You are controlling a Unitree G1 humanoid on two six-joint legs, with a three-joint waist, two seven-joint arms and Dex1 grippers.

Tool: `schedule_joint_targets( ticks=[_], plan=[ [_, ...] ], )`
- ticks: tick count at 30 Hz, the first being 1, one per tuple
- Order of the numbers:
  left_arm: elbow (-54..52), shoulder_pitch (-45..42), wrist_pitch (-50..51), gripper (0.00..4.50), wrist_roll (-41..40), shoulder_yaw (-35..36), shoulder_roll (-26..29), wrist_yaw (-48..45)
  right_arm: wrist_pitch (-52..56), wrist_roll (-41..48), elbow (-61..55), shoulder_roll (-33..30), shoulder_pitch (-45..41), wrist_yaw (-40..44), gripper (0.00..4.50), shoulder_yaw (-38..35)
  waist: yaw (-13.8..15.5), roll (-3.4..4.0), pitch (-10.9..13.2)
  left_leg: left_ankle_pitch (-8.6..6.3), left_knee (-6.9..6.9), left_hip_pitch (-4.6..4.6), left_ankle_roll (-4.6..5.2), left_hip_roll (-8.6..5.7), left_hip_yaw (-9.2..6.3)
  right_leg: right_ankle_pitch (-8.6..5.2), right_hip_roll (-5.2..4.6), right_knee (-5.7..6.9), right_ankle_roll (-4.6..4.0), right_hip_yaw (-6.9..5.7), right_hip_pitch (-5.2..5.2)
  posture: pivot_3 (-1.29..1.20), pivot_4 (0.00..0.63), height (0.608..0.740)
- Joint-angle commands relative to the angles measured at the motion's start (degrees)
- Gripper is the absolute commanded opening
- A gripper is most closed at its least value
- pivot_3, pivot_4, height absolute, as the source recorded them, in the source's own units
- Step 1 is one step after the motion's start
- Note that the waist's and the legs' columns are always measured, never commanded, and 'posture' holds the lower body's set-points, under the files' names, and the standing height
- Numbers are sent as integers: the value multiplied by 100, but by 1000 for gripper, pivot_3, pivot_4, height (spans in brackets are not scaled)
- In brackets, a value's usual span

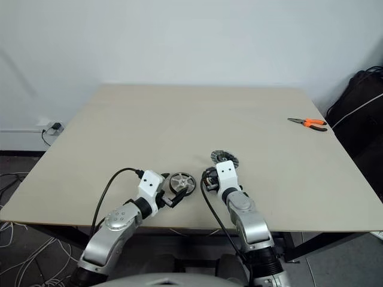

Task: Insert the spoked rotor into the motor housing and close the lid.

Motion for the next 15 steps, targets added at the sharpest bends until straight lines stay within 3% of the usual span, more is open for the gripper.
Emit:
schedule_joint_targets(
  ticks=[1, 15],
  plan=[
    [-89, -85, -127, 4500, 12, 44, -36, 26, -138, 4, -111, 27, -120, 8, 669, -51, 0, 0, 0, 0, 0, 0, 0, 0, 0, 0, 0, 0, 0, 0, 0, 0, 0, 740],
    [-43, -73, -128, 4500, 3, -1, -73, 3, -157, 243, -778, 29, -31, 178, 669, -136, 1, 0, -1, 0, 0, 0, 0, 0, 0, 0, 0, 0, 0, 1, 0, 0, 0, 740]
  ],
)
